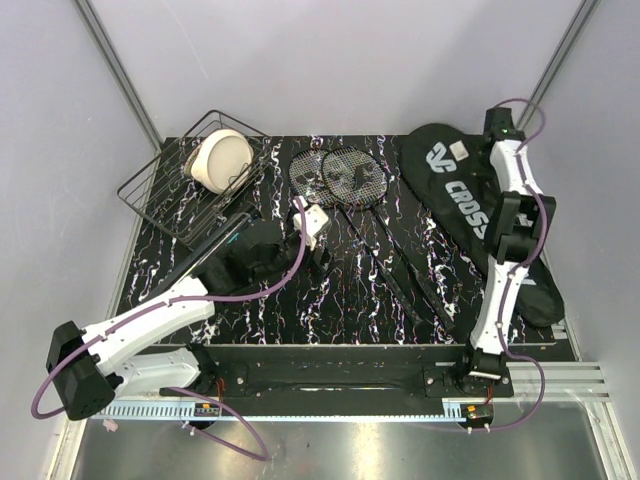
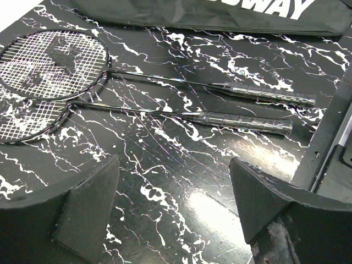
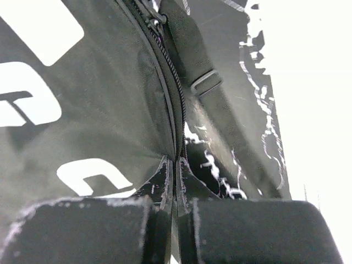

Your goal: Pack up the badminton gear

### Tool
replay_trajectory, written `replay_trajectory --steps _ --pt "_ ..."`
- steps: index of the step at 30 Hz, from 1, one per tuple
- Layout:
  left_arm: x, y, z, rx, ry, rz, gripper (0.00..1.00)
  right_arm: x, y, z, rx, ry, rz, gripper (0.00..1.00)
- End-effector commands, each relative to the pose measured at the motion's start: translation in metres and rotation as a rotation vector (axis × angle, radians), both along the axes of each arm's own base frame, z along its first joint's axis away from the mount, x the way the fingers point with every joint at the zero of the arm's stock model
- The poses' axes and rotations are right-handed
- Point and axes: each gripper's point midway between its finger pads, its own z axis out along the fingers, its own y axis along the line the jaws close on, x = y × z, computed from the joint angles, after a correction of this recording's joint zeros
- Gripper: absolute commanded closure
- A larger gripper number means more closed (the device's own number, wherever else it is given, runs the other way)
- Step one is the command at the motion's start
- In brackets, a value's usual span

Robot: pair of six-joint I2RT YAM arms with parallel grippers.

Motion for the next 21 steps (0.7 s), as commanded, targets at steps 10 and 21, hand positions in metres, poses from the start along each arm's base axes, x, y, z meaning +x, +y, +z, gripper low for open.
replay_trajectory --steps 10,21 --pt "0.024 0.007 0.03 -0.075 0.06 0.109 0.13 -0.047 0.152 0.232 0.243 -0.505 -0.084 1.0" --pt "0.032 0.005 0.022 -0.124 0.039 0.063 0.06 -0.081 0.267 0.218 1.073 -0.608 -0.282 1.0"
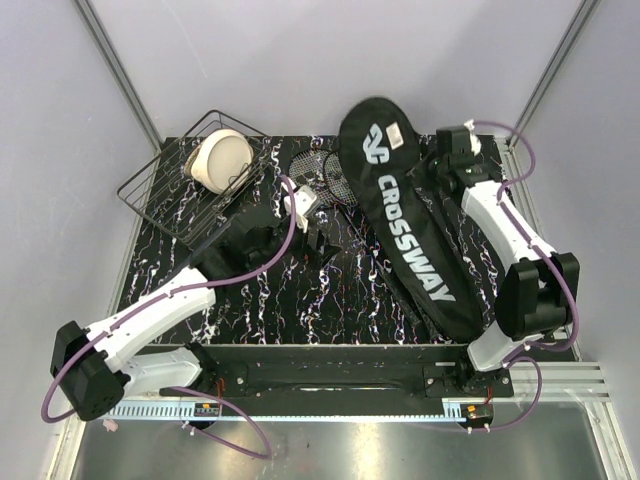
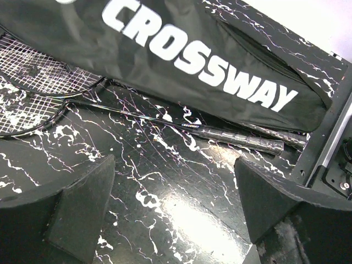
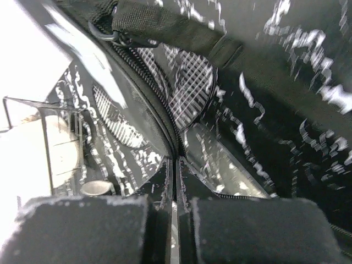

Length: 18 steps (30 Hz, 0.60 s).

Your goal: Pack up the badminton gear

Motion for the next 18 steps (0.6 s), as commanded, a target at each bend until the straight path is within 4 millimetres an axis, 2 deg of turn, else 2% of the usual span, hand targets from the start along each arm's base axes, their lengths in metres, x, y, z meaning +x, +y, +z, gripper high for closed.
replay_trajectory --steps 1,4,5,7,8,10,11,12,13,14,15,16,17,18 --pt "0.013 -0.004 0.006 -0.023 -0.046 0.023 0.06 0.008 0.046 0.058 0.454 -0.2 -0.052 1.0" --pt "0.018 -0.007 -0.005 0.002 -0.002 0.039 0.06 0.005 0.062 0.071 0.485 -0.225 -0.017 1.0" --pt "0.022 -0.007 -0.004 -0.002 0.005 0.052 0.06 0.007 0.064 0.088 0.485 -0.256 -0.003 1.0" --pt "0.027 -0.009 -0.005 -0.02 0.026 0.063 0.06 0.007 0.066 0.097 0.421 -0.266 0.026 1.0" --pt "0.027 -0.01 -0.001 -0.032 0.028 0.051 0.07 0.01 0.065 0.12 0.405 -0.312 0.043 1.0" --pt "0.033 -0.007 0.003 -0.038 0.03 0.067 0.09 0.012 0.065 0.122 0.306 -0.308 0.093 1.0" --pt "0.035 -0.004 0.003 -0.039 0.028 0.075 0.09 0.014 0.061 0.144 0.245 -0.355 0.11 1.0" --pt "0.036 0.0 0.009 -0.054 0.013 0.082 0.09 0.015 0.062 0.143 0.214 -0.347 0.117 1.0" --pt "0.039 0.008 0.005 -0.05 0.019 0.101 0.1 0.01 0.066 0.143 0.192 -0.333 0.14 1.0" --pt "0.04 0.013 0.003 -0.05 0.021 0.112 0.1 0.011 0.062 0.149 0.148 -0.352 0.119 1.0" --pt "0.042 0.017 0.018 -0.088 -0.02 0.122 0.1 0.01 0.063 0.146 0.137 -0.335 0.112 1.0" --pt "0.045 0.025 0.014 -0.084 -0.027 0.146 0.11 0.005 0.069 0.142 0.147 -0.314 0.123 1.0" --pt "0.046 0.029 0.017 -0.087 -0.039 0.157 0.1 0.002 0.078 0.128 0.202 -0.27 0.131 1.0" --pt "0.046 0.034 0.024 -0.099 -0.067 0.167 0.1 0.0 0.082 0.123 0.244 -0.253 0.127 1.0"
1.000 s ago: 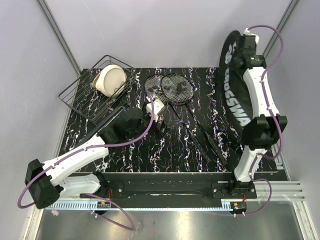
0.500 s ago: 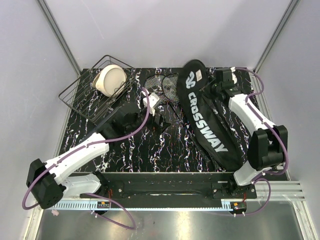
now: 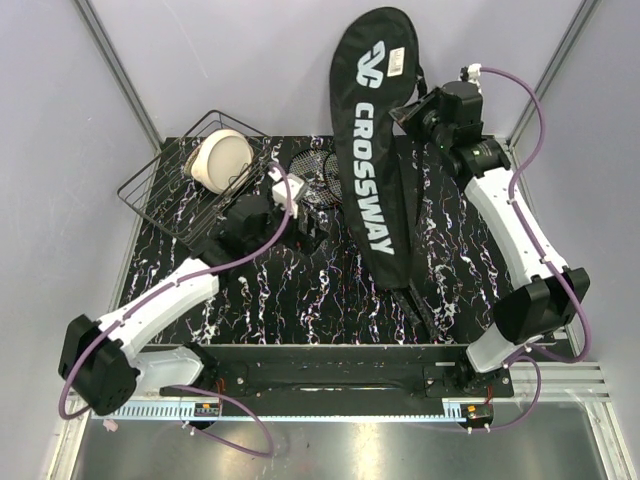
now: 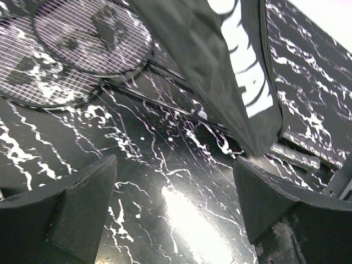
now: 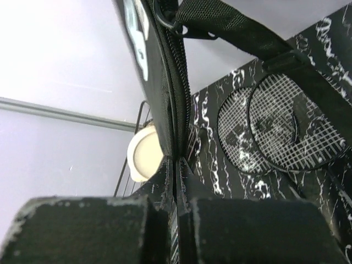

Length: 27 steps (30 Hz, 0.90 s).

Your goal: Pack up the badminton gear

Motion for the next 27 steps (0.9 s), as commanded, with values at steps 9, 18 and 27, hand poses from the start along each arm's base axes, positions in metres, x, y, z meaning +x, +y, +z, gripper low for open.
replay_trajectory --steps 9,18,27 --pt "0.015 0.02 0.02 -0.001 -0.114 0.078 0.05 -0.03 0.066 -0.102 0.506 0.208 0.02 1.0" --pt "0.017 0.002 -0.019 0.169 -0.101 -0.002 0.16 -0.036 0.062 -0.117 0.654 0.234 -0.037 1.0" --pt "0.033 -0.011 -0.05 0.237 -0.065 0.016 0.11 -0.056 0.087 -0.12 0.745 0.276 0.006 1.0"
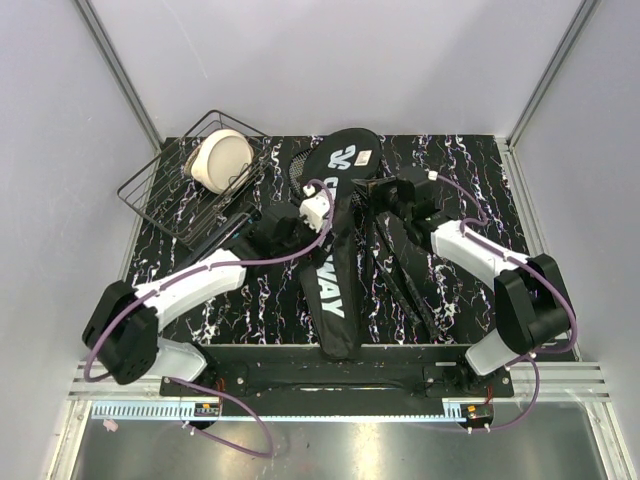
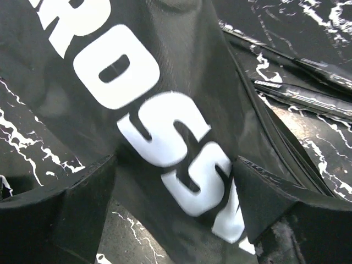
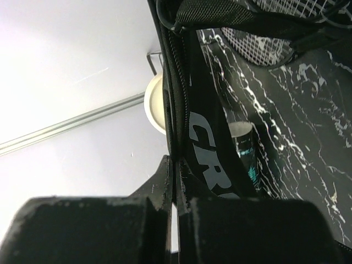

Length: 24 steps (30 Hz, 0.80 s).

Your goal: Pack up the badminton gear

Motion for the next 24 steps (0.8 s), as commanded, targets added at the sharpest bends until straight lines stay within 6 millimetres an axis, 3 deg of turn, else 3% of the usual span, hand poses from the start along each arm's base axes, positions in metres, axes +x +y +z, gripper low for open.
replay_trajectory --steps 1,4,5,9,12,15,16,17,18,22,24 --pt "0.03 -0.007 0.015 -0.001 -0.06 0.054 0.16 -0.011 0.013 0.038 0.127 -0.08 -0.001 1.0" --pt "0.036 -0.003 0.008 0.01 -0.042 0.071 0.24 -0.019 0.016 0.036 0.138 -0.068 0.008 1.0" --pt "0.039 -0.002 0.01 0.002 -0.049 0.08 0.37 -0.019 0.014 0.038 0.138 -0.076 -0.01 1.0" --pt "0.046 0.007 0.01 -0.006 -0.046 0.107 0.66 -0.024 0.011 0.04 0.133 -0.084 -0.018 1.0" --pt "0.043 0.003 0.012 -0.02 -0.035 0.067 0.89 -0.026 0.008 0.041 0.122 -0.09 -0.026 1.0" --pt "0.038 0.002 0.015 -0.02 -0.028 0.043 1.0 -0.028 0.004 0.042 0.095 -0.106 -0.034 1.0" --pt "0.034 0.0 0.018 -0.033 -0.038 0.019 1.0 -0.032 -0.003 0.037 0.017 -0.139 -0.036 0.96" --pt "0.032 -0.001 0.022 -0.043 -0.044 0.007 1.0 -0.033 -0.003 0.037 -0.014 -0.154 -0.021 0.86" --pt "0.028 -0.005 0.021 -0.055 -0.035 -0.026 1.0 -0.032 -0.001 0.039 -0.052 -0.18 0.007 0.67" --pt "0.016 -0.013 0.03 -0.126 -0.033 -0.109 1.0 -0.045 0.025 0.059 -0.35 -0.452 0.36 0.25" --pt "0.011 -0.016 0.036 -0.179 -0.025 -0.147 1.0 -0.054 0.026 0.042 -0.463 -0.465 0.513 0.2"
